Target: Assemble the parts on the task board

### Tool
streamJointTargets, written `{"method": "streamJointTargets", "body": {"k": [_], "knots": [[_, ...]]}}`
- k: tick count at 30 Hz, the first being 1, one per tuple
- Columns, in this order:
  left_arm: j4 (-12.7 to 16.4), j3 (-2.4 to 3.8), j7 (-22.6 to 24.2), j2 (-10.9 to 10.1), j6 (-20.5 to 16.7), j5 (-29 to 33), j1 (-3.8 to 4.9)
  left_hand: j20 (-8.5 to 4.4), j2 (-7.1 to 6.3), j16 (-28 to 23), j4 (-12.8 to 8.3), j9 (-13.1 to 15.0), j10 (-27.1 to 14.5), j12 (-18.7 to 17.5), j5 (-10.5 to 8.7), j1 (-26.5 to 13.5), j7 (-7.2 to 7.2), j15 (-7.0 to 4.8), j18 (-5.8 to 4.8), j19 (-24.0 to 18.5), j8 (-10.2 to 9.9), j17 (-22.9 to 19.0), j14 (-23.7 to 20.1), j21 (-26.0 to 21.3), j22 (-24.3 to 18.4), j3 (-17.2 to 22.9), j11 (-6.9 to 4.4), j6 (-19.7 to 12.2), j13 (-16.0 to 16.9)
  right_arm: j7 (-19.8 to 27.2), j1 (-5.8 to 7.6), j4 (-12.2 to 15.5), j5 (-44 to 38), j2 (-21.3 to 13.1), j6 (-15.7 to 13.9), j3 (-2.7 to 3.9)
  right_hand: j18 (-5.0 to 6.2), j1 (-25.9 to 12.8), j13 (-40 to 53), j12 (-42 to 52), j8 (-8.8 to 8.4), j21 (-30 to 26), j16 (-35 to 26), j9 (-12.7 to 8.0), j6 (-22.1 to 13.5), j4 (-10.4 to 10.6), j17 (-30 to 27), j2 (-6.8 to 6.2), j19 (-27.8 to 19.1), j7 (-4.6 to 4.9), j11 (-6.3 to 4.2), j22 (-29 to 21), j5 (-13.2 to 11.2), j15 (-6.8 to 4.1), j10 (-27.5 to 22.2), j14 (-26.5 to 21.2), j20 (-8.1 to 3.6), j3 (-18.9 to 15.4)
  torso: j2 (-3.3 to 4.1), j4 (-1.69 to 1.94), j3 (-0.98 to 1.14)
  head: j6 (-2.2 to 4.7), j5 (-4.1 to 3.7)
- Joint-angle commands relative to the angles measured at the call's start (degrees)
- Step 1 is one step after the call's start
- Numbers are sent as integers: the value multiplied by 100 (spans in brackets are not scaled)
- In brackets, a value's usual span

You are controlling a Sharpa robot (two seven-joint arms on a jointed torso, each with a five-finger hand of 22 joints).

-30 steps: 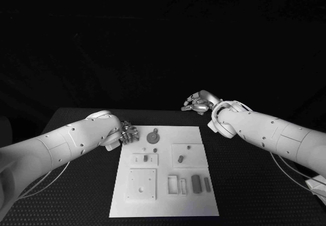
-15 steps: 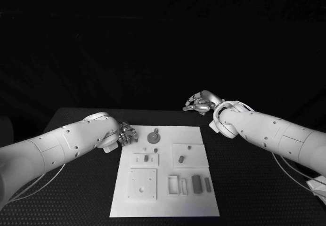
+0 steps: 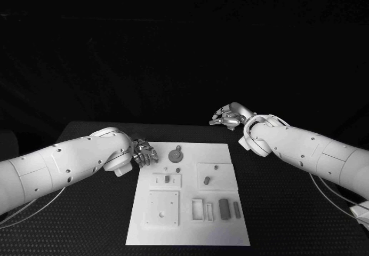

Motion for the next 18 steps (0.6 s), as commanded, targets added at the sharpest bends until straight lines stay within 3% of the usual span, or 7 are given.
{"method": "streamJointTargets", "body": {"k": [1, 5, 9, 13, 15, 16, 18], "knots": [[217, -4, -101, -100, -193, 130, 5, -12, -53, 40, 38, 323, 46, 36, 37, -5, -125, 2, 105, 36, 100, -10, 39, 24, 12, 11, 2, 152, 8, 22, -2, -41, 68, 17, 83, 2, 389, -55, -79, -82, -21, -45, -65, 13, 11, -14, -37, 6, -34, 59, -5, 4, 7, -1, -25, -27, -28, 11, 1, 10, -4, -5, 7], [487, -31, -117, -269, -129, 130, -10, -15, -63, 47, 36, 334, 57, 39, 64, -3, -130, -2, 106, 45, 105, -13, 49, 21, 20, 16, -3, 158, 10, 32, -2, -43, 97, 20, 52, 2, 389, -63, -157, -149, -30, -81, -118, 19, 6, -15, -62, 7, -44, 56, -6, -13, 5, -4, 1, -24, -16, 20, 6, -13, -5, -12, 26], [689, -44, -153, -404, -160, 130, -41, -15, -68, 47, 37, 335, 58, 38, 69, -6, -130, -3, 105, 46, 105, -14, 50, 21, 22, 15, -4, 158, 10, 22, -1, -64, 169, 20, -2, 2, 382, -83, -427, -440, -82, -311, -467, 23, -72, -13, -234, 35, -215, 82, 22, -120, 10, 26, -36, -143, 71, 81, 4, -17, -8, -10, 29], [840, -54, -214, -508, -70, 130, -76, -16, -72, 48, 37, 337, 59, 38, 73, -7, -131, -3, 105, 48, 105, -14, 51, 20, 24, 14, -4, 159, 11, -61, -1, -79, 297, 23, -76, 2, 312, -126, -988, -1059, -126, -920, -1382, 55, -169, -14, -719, 54, -587, 179, 114, -467, -7, 96, -144, -312, 320, 176, 1, -2, -7, -21, 24], [906, -59, -252, -556, -80, 130, -102, -15, -81, 48, 36, 338, 60, 38, 76, -11, -131, -3, 104, 47, 105, -15, 50, 18, 25, 12, -4, 159, 11, -69, -1, -83, 353, 25, -91, 2, 270, -145, -1207, -1343, -146, -1222, -1792, 64, -214, -15, -913, 72, -819, 188, 150, -634, 14, 213, -277, -480, 425, 227, 4, -6, -4, -29, 29], [940, -64, -275, -577, -68, 130, -114, -15, -86, 47, 36, 339, 59, 36, 78, -13, -131, -2, 103, 45, 104, -16, 47, 16, 26, 11, -4, 157, 11, -66, -1, -84, 395, 25, -87, 2, 240, -151, -1360, -1519, -158, -1407, -2057, 74, -249, -23, -1042, 64, -921, 255, 192, -751, 6, 223, -320, -522, 500, 247, 5, -14, -2, -23, 37], [998, -95, -315, -617, -73, 128, -119, -14, -92, 46, 34, 339, 56, 34, 82, -14, -131, -1, 102, 42, 102, -18, 43, 13, 28, 11, -4, 155, 10, -59, -1, -95, 481, 24, -78, 2, 206, -158, -1558, -1759, -184, -1669, -2431, 83, -319, -32, -1203, 44, -1084, 287, 249, -913, 9, 298, -431, -622, 596, 262, 5, -17, -2, -26, 36]]}}
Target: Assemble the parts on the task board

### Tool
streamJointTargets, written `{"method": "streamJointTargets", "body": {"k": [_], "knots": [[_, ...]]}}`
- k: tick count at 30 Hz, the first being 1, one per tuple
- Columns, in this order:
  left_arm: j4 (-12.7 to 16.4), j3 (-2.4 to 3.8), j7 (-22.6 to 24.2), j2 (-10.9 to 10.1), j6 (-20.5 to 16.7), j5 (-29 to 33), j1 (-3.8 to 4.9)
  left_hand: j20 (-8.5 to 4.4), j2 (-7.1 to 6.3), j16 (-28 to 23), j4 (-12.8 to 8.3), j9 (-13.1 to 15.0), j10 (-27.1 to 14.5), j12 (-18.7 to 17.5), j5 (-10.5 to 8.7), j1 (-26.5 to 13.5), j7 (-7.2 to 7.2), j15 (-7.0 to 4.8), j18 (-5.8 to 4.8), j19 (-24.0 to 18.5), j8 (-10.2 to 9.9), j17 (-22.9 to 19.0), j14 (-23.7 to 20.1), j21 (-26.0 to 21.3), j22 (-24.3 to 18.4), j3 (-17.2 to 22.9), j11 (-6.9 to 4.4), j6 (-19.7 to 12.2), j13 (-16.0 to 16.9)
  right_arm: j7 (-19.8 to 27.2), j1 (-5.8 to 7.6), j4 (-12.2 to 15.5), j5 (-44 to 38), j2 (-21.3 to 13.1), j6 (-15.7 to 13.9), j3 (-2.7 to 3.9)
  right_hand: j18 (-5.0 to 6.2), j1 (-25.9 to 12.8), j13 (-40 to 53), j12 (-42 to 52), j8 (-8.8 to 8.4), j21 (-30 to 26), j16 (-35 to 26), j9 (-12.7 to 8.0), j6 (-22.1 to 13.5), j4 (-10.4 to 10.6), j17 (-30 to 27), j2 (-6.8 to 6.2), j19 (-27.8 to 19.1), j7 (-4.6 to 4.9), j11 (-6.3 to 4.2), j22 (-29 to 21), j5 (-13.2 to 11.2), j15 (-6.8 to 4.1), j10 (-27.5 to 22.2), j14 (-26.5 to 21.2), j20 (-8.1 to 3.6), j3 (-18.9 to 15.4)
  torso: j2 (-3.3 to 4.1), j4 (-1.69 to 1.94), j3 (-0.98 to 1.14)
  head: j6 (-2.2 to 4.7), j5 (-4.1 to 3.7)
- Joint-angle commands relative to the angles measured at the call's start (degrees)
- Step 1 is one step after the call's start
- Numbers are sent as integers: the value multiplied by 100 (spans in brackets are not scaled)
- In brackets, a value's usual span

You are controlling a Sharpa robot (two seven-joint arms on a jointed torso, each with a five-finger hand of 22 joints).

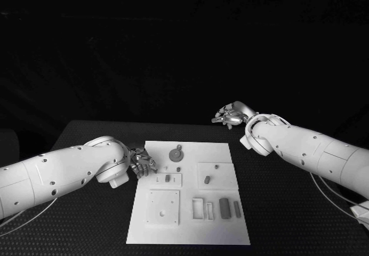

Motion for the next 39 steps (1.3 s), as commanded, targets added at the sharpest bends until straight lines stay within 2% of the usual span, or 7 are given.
{"method": "streamJointTargets", "body": {"k": [1, 4, 5, 11, 14, 21, 39], "knots": [[114, -50, -143, -59, 31, 34, -8, -7, -59, 23, 10, 339, 27, 34, 38, 16, -131, -7, 103, 35, 46, -6, 33, 12, 6, 3, 7, 155, 6, -14, -1, -11, 306, 4, -75, 3, 45, -47, -219, -265, -56, -332, -409, 11, -103, -9, -175, -24, -241, 59, 60, -194, 6, 65, -152, -136, 111, 49, 1, -5, 3, -8, -1], [208, -84, -191, -114, 83, 28, -15, -6, -68, 22, 12, 341, 29, 32, 42, 11, -133, -6, 101, 31, 48, -8, 32, 7, 8, 1, 7, 162, 6, 20, -1, -38, 487, 17, -39, 3, -127, -42, -582, -724, -296, -1068, -1043, -66, -578, -18, -402, -48, -926, 266, 266, -620, 8, 269, -487, -501, 364, 129, -1, 5, 6, -25, 7], [230, -94, -197, -125, 69, 24, -22, -5, -71, 20, 14, 342, 28, 27, 44, 7, -134, -5, 100, 28, 48, -11, 31, 4, 8, 1, 8, 165, 4, 24, -1, -51, 529, 19, -3, 3, -226, -43, -805, -995, -313, -1334, -1415, -66, -636, -12, -551, -54, -1283, 323, 336, -742, 16, 449, -625, -864, 465, 147, -1, 5, 8, -25, 7], [316, -161, -230, -143, -95, -87, -39, -5, -77, 17, 17, 342, 31, 22, 46, 1, -135, -4, 99, 26, 47, -16, 32, -2, 9, 0, 8, 170, 3, 53, -1, -56, 608, 36, 77, 2, -419, 47, -1622, -1711, -246, -1841, -2275, -23, -660, -20, -869, -36, -2014, 367, 433, -924, 7, 878, -521, -1362, 672, 51, 2, 1, 7, -41, 12], [371, -221, -199, -134, -195, -341, -59, -6, -91, 19, 24, 344, 45, 18, 63, -8, -140, -4, 99, 30, 48, -22, 41, -6, 13, -2, 4, 183, 4, 63, -1, -55, 644, 35, 124, 2, -446, 96, -1906, -1907, -223, -1932, -2467, -18, -679, -20, -902, -28, -2150, 372, 456, -928, 7, 931, -445, -1404, 711, -8, 2, -6, 8, -42, 13], [389, -233, -193, -89, -330, -369, -88, -14, -143, 29, 54, 352, 100, -14, 359, -42, -153, -12, 103, 68, 37, -45, 77, -24, 46, -8, -9, 225, 16, 202, -2, -55, 732, 39, 182, 2, -584, 186, -2454, -2389, -195, -2166, -2913, -29, -711, -15, -1050, 14, -2626, 385, 602, -902, 3, 1157, -500, -1750, 805, -72, 3, -6, 5, -48, 9], [353, -244, -211, 11, -553, -542, -113, -20, -142, 42, 49, 355, 125, -16, 391, -45, -160, -18, 106, 89, 36, -47, 98, -25, 61, -18, -18, 243, 25, 231, -3, -49, 736, 66, 185, 1, -616, 302, -2849, -2631, -194, -2195, -3110, -69, -773, -17, -1099, 10, -2768, 407, 631, -777, 5, 1200, -386, -1800, 829, -123, 2, -9, 4, -60, 5]]}}
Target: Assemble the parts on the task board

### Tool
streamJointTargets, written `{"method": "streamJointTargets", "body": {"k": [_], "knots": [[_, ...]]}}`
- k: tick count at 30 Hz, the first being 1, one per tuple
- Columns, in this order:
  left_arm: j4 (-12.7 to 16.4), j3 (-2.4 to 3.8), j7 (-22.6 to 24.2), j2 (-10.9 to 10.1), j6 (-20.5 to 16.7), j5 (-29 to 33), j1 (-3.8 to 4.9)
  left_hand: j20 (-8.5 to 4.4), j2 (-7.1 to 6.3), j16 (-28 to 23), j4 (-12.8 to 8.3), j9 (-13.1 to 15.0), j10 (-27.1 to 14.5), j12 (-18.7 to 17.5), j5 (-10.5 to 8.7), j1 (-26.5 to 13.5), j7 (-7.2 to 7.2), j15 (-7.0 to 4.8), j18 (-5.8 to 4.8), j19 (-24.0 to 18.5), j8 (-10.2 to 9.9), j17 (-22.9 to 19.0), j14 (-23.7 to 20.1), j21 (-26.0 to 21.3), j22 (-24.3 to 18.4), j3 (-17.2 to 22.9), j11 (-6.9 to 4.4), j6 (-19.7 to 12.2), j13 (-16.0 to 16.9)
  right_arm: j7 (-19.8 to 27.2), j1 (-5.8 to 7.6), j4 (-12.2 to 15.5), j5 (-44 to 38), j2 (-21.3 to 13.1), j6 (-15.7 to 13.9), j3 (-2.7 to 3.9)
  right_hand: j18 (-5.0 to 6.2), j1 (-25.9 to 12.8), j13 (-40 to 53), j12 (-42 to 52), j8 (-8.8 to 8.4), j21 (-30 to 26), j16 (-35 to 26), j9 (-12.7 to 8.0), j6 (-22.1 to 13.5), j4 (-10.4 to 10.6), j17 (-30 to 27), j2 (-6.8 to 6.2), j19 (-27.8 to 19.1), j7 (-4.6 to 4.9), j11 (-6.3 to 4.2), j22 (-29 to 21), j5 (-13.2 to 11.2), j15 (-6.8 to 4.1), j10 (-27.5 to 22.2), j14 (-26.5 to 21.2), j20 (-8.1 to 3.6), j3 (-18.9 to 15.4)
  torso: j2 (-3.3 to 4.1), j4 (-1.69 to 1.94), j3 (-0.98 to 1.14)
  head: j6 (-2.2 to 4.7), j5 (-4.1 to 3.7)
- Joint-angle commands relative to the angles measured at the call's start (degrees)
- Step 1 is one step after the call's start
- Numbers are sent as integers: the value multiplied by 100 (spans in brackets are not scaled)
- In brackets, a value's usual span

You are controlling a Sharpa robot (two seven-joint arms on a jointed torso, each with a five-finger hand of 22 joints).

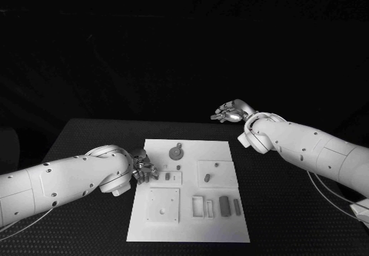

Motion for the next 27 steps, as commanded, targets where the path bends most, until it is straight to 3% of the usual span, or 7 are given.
{"method": "streamJointTargets", "body": {"k": [1, 9, 27], "knots": [[-20, 1, 2, 48, -115, -97, 0, -11, -1, 21, 10, 200, 45, -16, 25, 57, -177, 2, 120, 40, 11, -8, 38, -24, 8, -12, -19, 219, 11, 81, -2, 3, 31, 3, 64, 2, -75, 62, -20, -43, 31, -29, -32, -10, -50, 0, -6, -11, -45, 138, -5, 10, 5, 4, 42, -28, 5, -29, -4, -3, -3, -2, 1], [-98, -1, -25, 120, 2, -76, -2, -13, 1, 27, 7, 201, 54, -16, 34, 59, -180, -1, 121, 48, 10, -7, 45, -24, 14, -12, -23, 225, 15, 80, -2, 10, 32, -4, 85, 2, -80, 59, -82, -74, 33, -42, -64, -18, -58, 3, -9, -17, -74, 140, 1, 29, 5, 22, 55, -44, 11, -40, -1, -5, -3, -18, -8], [-117, -94, -55, 143, 83, -391, -16, -19, 12, 50, -23, 207, 72, -27, 178, 58, -186, -8, 121, 68, -3, -6, 58, -35, 49, -11, -32, 239, 39, 115, -4, 29, 33, -25, 199, 2, -93, 61, -170, -112, 41, -71, -117, -29, -64, 6, -11, -20, -131, 139, 8, 56, 5, 46, 73, -83, 23, -52, -7, 4, -1, -54, -35]]}}
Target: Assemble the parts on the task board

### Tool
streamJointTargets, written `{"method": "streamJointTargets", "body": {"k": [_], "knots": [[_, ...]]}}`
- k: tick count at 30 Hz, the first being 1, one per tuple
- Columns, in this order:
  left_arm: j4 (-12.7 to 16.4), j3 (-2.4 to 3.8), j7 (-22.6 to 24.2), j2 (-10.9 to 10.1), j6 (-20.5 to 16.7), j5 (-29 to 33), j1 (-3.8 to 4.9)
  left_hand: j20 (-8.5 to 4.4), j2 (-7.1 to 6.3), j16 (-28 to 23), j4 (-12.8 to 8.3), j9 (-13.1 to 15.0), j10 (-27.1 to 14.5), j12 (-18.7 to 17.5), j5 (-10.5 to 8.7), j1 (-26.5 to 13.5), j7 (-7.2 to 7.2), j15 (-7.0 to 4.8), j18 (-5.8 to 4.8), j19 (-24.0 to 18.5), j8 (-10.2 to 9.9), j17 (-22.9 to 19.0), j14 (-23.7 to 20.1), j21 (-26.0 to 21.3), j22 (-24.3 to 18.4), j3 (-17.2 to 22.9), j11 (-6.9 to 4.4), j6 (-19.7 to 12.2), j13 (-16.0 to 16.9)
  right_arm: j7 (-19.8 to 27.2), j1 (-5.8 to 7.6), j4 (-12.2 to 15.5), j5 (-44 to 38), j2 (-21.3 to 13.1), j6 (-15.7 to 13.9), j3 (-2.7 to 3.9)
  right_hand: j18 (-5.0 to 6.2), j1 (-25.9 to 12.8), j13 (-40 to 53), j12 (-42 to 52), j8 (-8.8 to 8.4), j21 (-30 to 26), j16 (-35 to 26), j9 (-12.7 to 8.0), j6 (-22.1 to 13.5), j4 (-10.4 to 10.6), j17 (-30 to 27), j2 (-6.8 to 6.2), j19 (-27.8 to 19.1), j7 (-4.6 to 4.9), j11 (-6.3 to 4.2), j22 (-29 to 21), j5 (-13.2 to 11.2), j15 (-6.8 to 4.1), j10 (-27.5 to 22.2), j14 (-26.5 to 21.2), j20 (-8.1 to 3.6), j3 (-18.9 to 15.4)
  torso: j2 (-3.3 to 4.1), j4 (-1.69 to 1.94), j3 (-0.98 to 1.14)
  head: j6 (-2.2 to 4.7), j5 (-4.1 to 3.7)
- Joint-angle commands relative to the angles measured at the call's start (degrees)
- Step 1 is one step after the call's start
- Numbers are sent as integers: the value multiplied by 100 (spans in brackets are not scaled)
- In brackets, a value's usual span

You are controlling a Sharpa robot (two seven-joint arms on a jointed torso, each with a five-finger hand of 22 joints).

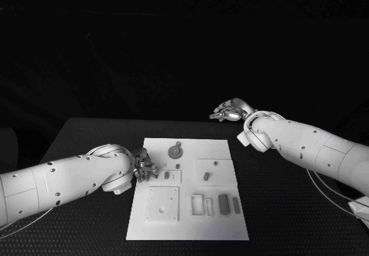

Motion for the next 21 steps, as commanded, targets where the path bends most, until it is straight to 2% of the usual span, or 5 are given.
{"method": "streamJointTargets", "body": {"k": [1, 16, 21], "knots": [[-10, -24, -34, 10, 78, -241, -28, 1, 7, 28, -37, -12, 12, -27, 40, 53, -178, 14, 59, 48, -3, -7, 38, -36, 39, 5, -14, 235, 10, 87, -3, 14, 20, -3, 96, 2, -96, 39, -14, -42, 22, -31, -44, -11, -43, -10, -6, 2, -33, 160, 8, 9, 5, 9, 33, -47, 5, -38, -1, 2, -1, -10, -2], [-14, -25, -71, 16, 61, -399, -38, -6, -10, 48, -44, -3, 39, -19, 94, 37, -187, 8, 62, 74, 0, -3, 54, -34, 62, -7, -25, 261, 32, 97, -7, 19, 31, -14, 106, 2, -103, 40, -53, -53, 29, -46, -68, -15, -42, -8, -4, 2, -60, 160, 8, 23, 5, 21, 47, -68, 11, -44, 1, 0, -3, -7, -3], [-3, -25, -56, 27, 90, -509, -43, -22, -34, 98, -30, 16, 87, 15, 205, 0, -213, -9, 69, 130, 14, 14, 99, -21, 98, -25, -51, 316, 78, 99, -16, 8, 34, -12, 110, 2, -104, 40, -60, -54, 30, -48, -72, -16, -42, -9, -4, 1, -65, 160, 8, 25, 5, 23, 50, -72, 12, -46, -1, 5, -4, -22, -4]]}}
